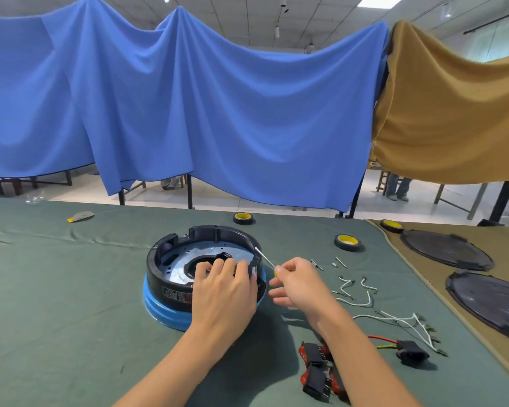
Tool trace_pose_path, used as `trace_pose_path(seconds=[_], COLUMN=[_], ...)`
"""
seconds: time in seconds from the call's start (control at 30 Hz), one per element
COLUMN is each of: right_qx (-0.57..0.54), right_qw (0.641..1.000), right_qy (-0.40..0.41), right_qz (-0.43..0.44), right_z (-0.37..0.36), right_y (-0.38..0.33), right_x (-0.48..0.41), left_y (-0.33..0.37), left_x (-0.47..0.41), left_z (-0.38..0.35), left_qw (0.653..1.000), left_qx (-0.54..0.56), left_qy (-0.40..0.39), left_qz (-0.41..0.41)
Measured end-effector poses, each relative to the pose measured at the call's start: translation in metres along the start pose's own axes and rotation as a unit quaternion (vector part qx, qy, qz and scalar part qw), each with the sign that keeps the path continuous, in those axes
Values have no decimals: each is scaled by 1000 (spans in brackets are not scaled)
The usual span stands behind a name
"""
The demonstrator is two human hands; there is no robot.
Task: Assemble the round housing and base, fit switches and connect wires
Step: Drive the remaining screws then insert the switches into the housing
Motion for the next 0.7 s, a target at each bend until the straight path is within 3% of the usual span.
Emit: trace_pose_path(seconds=[0.17,0.5,0.7], right_qx=[200,368,383], right_qw=[977,928,923], right_qy=[58,39,0], right_qz=[41,42,42], right_z=[17,3,10], right_y=[-1,24,15], right_x=[-11,-16,-25], left_y=[18,-11,-8], left_x=[-7,-5,-7], left_z=[-16,-26,-25], left_qw=[995,999,1000], left_qx=[-22,-7,-18], left_qy=[-88,42,18], left_qz=[39,-17,10])
Point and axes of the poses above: each hand's wrist, its own x-axis away from the middle knuckle, its own z-axis out of the back of the hand, y = z × x, the point moved 9 cm from there along -x, towards the middle knuckle, and after that the axes turned 11 degrees about -x, right-handed, at the moved point
